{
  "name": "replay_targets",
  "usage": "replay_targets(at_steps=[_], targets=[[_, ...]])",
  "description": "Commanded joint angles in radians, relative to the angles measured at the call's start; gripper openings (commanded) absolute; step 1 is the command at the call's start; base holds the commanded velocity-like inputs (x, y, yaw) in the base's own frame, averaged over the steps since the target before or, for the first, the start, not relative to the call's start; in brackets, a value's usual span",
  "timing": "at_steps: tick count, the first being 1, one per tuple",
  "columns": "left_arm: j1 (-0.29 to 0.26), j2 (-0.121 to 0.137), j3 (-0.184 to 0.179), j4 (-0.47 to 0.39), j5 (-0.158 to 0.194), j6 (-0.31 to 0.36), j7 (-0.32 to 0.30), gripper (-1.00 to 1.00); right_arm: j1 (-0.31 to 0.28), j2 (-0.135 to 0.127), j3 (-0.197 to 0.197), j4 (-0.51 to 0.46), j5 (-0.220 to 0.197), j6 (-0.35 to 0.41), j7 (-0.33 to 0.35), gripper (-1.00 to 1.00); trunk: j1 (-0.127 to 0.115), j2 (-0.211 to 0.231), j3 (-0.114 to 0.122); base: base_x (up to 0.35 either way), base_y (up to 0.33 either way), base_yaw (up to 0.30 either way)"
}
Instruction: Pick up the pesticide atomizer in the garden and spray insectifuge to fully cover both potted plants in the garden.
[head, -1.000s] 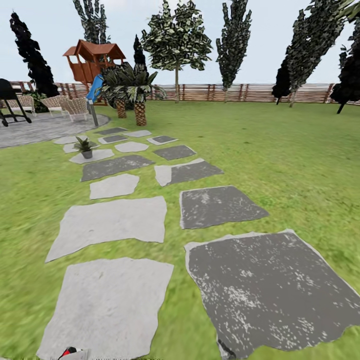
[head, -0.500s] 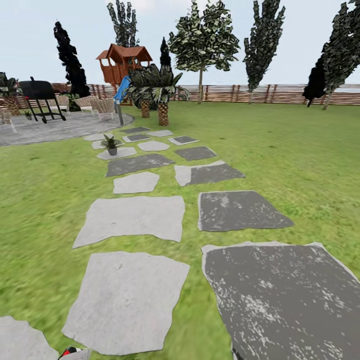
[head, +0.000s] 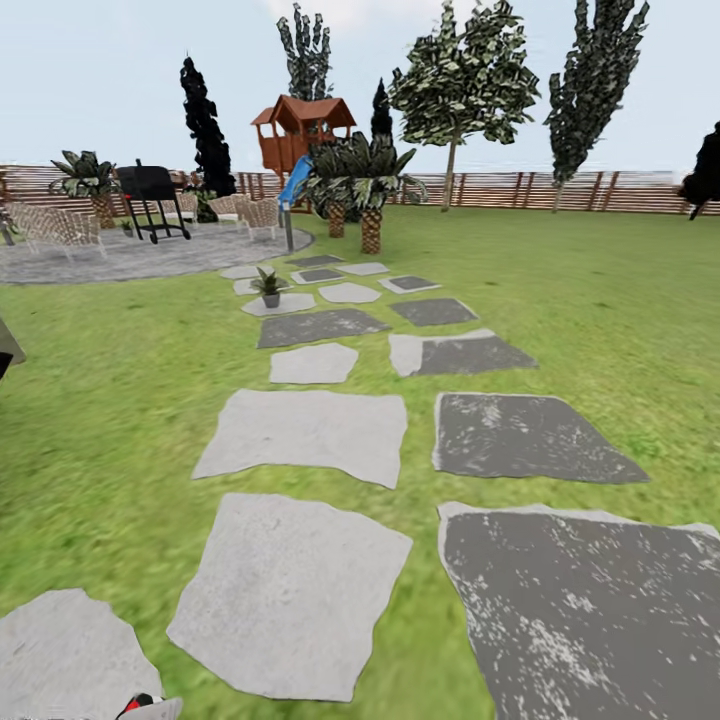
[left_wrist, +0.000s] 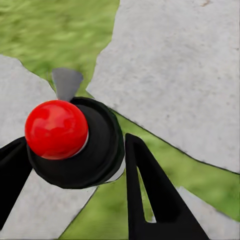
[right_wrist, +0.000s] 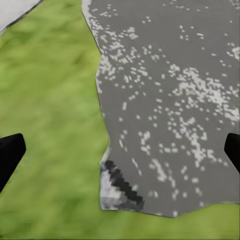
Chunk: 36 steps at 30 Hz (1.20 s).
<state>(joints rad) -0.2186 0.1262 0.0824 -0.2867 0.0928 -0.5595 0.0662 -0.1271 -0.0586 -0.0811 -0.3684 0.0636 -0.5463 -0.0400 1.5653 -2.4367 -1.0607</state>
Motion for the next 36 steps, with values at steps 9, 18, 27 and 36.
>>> replay_targets(at_steps=[9,18,27,36], targets=[[-0.001,0.003,-0.001,0.004,0.01,-0.003,-0.002,-1.0,0.0,0.0,-0.003,0.002,0.007,-0.004,-0.004,1.0,0.0,0.0,-0.002,0.312,0.0,0.28],[-0.001,0.003,0.0,0.006,0.011,-0.002,-0.001,-1.0,0.0,-0.003,-0.006,0.0,0.005,-0.007,-0.003,1.0,0.0,0.0,-0.003,0.339,0.0,0.06],[-0.001,0.002,0.0,0.007,0.013,-0.002,-0.001,-1.0,0.0,-0.004,-0.002,0.005,0.007,-0.02,0.0,1.0,0.0,0.0,-0.003,0.34,0.0,0.001],[-0.001,0.001,-0.001,0.007,0.013,-0.002,-0.002,-1.0,0.0,-0.004,0.0,0.006,0.008,-0.021,0.003,1.0,0.0,0.0,-0.003,0.34,0.0,0.0]])
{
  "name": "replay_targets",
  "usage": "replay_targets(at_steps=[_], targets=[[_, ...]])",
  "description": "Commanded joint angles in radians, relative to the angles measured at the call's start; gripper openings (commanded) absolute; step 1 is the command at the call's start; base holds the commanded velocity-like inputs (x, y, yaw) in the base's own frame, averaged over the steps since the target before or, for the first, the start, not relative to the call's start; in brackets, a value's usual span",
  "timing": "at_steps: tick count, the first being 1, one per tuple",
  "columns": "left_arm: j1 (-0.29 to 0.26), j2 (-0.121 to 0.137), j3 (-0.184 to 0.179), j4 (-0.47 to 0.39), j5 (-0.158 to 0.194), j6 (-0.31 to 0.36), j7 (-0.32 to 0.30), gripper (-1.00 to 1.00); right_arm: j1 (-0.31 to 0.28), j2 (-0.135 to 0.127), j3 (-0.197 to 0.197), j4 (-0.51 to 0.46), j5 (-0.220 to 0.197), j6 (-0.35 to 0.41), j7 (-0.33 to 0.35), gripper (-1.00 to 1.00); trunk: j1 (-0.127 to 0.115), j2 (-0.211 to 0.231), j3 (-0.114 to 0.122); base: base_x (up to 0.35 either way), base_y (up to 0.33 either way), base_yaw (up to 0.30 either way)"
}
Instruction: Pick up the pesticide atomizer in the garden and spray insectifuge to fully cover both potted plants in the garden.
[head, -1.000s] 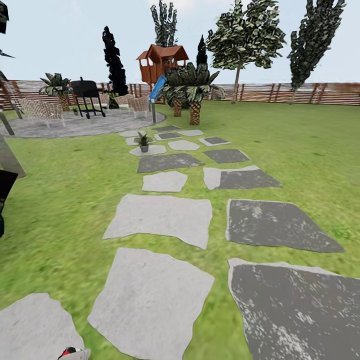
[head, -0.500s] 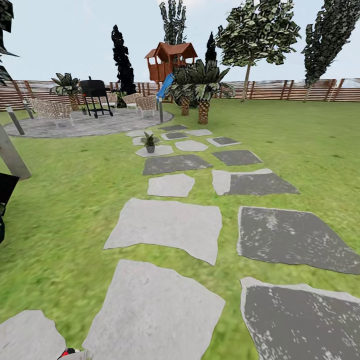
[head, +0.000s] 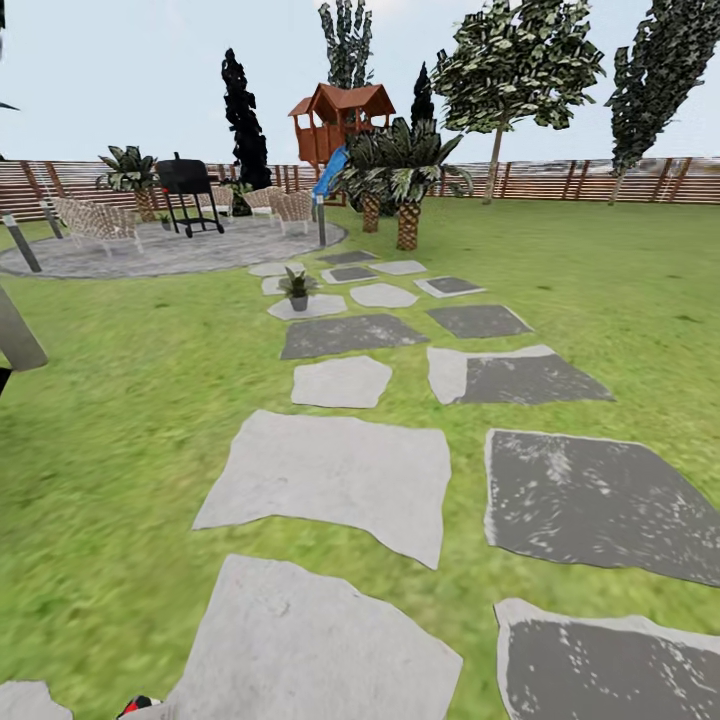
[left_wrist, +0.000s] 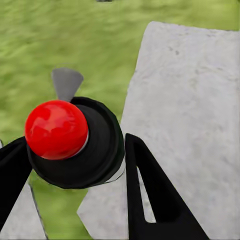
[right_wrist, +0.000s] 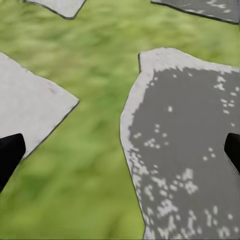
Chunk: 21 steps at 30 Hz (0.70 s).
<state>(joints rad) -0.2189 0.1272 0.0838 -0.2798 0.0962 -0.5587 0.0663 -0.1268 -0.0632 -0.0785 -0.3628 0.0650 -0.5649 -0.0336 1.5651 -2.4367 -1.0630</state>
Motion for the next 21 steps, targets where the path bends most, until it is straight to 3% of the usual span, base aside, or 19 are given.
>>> replay_targets(at_steps=[1,21], targets=[[0.0,0.0,-0.002,0.001,0.009,-0.003,-0.002,-1.0,-0.001,0.0,-0.003,0.001,0.007,-0.003,-0.003,1.0,0.0,0.0,-0.001,0.34,0.0,0.0],[0.0,0.0,-0.003,0.001,0.008,-0.003,-0.002,-1.0,-0.001,0.0,-0.004,0.002,0.007,-0.003,-0.005,1.0,0.0,0.0,-0.001,0.34,0.0,0.0]])
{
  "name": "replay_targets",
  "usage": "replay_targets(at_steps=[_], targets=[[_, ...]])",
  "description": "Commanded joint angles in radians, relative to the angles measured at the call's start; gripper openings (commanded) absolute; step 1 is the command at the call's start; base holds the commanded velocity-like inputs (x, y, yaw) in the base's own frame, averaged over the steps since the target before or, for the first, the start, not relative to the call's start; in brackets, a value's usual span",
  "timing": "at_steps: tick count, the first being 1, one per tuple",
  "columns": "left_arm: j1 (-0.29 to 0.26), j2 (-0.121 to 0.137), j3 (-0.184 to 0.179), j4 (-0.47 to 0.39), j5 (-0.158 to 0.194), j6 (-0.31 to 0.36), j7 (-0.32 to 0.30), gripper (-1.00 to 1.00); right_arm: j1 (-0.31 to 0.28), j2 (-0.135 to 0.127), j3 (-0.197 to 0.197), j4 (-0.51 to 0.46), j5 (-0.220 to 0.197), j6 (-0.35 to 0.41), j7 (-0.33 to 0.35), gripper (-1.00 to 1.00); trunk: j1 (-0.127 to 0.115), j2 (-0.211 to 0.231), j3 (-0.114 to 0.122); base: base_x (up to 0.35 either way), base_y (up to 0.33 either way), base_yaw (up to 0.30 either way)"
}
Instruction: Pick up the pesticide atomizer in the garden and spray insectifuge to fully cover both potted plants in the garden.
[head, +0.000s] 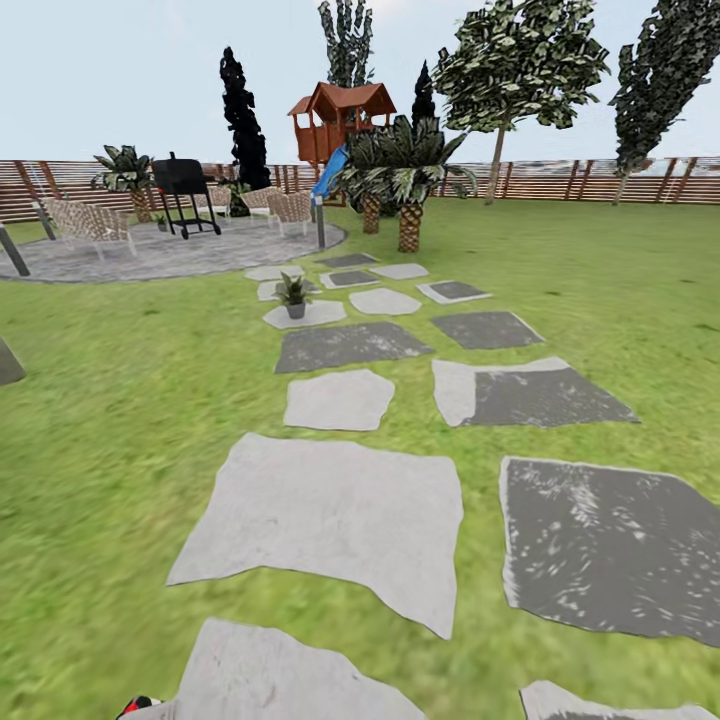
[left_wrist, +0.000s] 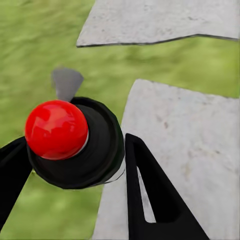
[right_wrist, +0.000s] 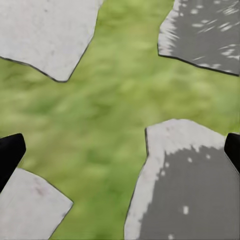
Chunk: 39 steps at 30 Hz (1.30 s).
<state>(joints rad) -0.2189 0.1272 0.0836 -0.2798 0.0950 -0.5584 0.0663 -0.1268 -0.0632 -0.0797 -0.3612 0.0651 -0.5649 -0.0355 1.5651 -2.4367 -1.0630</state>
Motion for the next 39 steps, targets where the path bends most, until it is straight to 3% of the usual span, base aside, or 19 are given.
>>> replay_targets(at_steps=[1,17,39], targets=[[0.0,0.0,-0.002,0.001,0.009,-0.003,-0.002,-1.0,-0.001,0.0,-0.003,0.001,0.007,-0.003,-0.004,1.0,0.0,0.0,-0.001,0.34,0.0,0.0],[0.0,-0.001,-0.002,0.002,0.009,-0.004,-0.002,-1.0,-0.001,0.0,-0.005,0.001,0.006,-0.004,-0.007,1.0,0.0,0.0,-0.001,0.34,0.0,0.173],[0.0,-0.001,-0.002,0.002,0.01,-0.003,-0.002,-1.0,-0.001,0.0,-0.004,0.002,0.007,-0.003,-0.007,1.0,0.0,0.0,-0.001,0.34,0.0,0.008]])
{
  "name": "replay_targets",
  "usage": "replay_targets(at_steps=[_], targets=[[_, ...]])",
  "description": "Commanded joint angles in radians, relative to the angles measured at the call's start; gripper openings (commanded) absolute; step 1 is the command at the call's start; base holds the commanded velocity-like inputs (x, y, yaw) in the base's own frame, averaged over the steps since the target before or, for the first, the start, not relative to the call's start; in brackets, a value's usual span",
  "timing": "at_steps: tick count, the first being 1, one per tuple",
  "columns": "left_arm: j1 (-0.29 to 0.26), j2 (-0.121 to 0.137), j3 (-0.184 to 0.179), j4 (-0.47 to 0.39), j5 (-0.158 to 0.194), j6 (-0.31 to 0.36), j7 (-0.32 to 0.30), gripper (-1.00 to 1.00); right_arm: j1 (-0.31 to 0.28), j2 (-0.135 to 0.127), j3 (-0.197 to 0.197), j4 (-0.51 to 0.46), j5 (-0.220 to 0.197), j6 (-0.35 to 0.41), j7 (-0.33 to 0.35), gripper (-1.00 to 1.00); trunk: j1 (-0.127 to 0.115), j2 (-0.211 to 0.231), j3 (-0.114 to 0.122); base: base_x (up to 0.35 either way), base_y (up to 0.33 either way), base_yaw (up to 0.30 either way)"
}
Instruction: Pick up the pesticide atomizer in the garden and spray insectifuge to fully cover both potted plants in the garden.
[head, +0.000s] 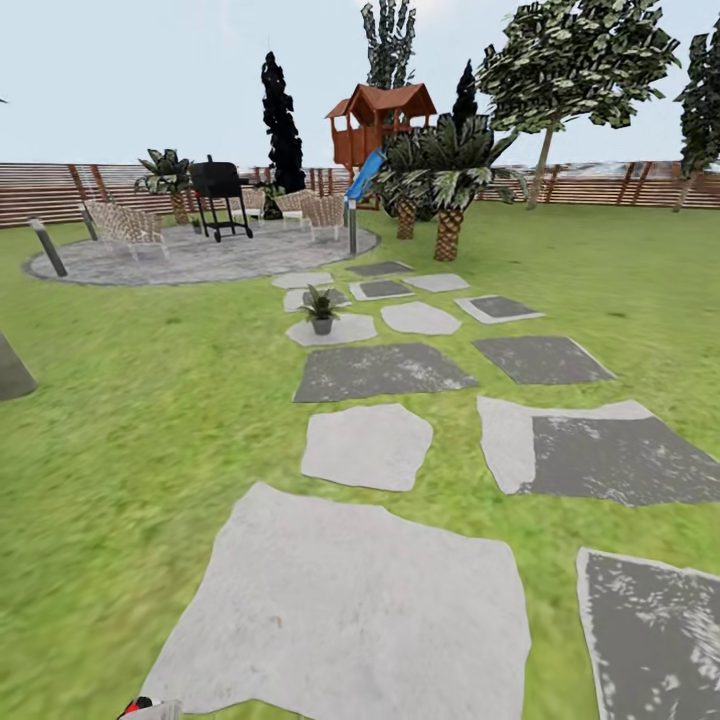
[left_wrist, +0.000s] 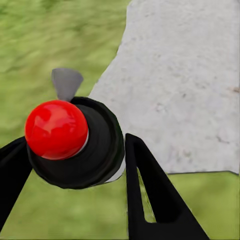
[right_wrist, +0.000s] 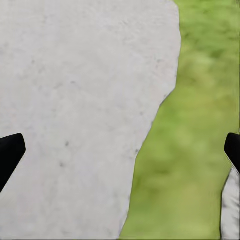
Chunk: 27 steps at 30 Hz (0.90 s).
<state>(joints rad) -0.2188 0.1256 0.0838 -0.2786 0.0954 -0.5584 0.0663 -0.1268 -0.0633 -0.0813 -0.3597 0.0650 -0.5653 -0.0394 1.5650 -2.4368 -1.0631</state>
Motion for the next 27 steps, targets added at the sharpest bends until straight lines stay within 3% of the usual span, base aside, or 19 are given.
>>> replay_targets(at_steps=[1,27], targets=[[-0.001,0.0,-0.003,0.001,0.009,-0.003,-0.002,-1.0,-0.001,0.0,-0.003,0.001,0.007,-0.003,-0.004,1.0,0.0,0.0,-0.001,0.34,0.0,0.0],[-0.001,0.0,-0.004,0.001,0.009,-0.003,-0.002,-1.0,-0.001,0.0,-0.002,0.001,0.007,-0.002,-0.002,1.0,0.0,0.0,-0.001,0.34,0.0,0.0]])
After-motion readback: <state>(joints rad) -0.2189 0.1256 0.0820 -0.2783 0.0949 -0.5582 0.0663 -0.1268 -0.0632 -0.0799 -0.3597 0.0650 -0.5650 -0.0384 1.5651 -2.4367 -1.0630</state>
